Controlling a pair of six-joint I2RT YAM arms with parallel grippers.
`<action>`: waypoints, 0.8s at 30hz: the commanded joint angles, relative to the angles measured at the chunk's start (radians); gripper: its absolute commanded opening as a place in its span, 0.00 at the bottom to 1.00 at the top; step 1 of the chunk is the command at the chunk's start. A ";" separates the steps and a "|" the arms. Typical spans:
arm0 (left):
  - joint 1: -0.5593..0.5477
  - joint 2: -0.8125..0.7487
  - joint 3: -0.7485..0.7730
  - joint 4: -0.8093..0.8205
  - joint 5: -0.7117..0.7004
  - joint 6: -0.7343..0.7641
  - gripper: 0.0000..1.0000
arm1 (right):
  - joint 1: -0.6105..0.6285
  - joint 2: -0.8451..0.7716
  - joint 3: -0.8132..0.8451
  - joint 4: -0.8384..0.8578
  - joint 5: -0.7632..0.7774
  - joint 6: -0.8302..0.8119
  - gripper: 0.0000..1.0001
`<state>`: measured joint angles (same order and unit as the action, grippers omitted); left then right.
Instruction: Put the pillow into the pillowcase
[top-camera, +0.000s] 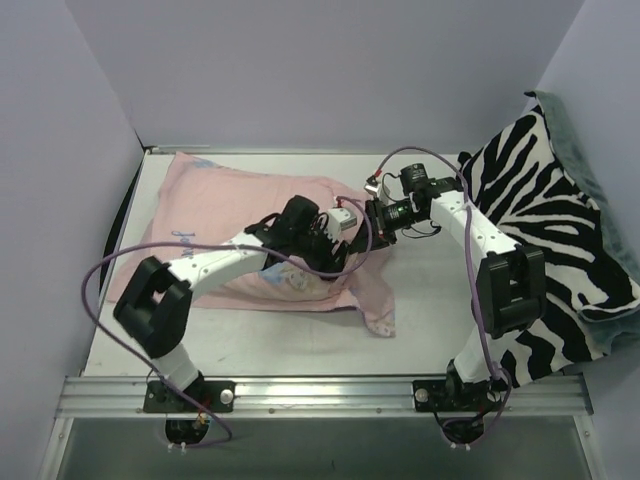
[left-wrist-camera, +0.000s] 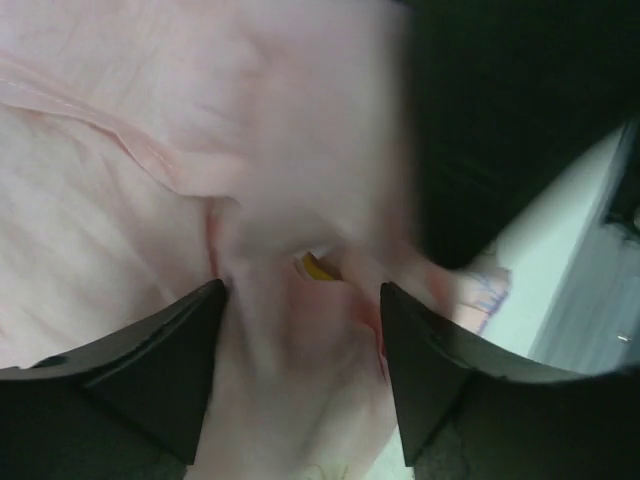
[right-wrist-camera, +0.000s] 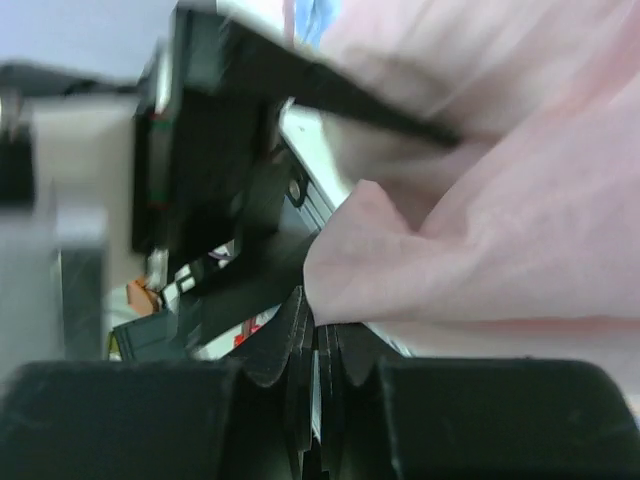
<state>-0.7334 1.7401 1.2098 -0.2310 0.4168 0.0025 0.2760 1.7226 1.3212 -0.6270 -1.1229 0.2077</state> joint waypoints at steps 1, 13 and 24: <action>0.012 -0.206 -0.010 -0.089 0.122 -0.009 0.73 | 0.002 0.046 0.134 -0.028 -0.041 0.027 0.00; 0.418 -0.465 0.024 -0.401 0.023 0.088 0.81 | 0.164 0.373 0.277 -0.051 0.177 -0.025 0.03; 0.955 -0.311 0.036 -0.623 0.036 0.359 0.88 | 0.085 0.182 0.279 -0.433 0.336 -0.413 0.92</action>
<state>0.1173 1.3991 1.2179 -0.7395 0.4019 0.2161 0.4568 2.0907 1.6283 -0.8745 -0.8944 -0.0731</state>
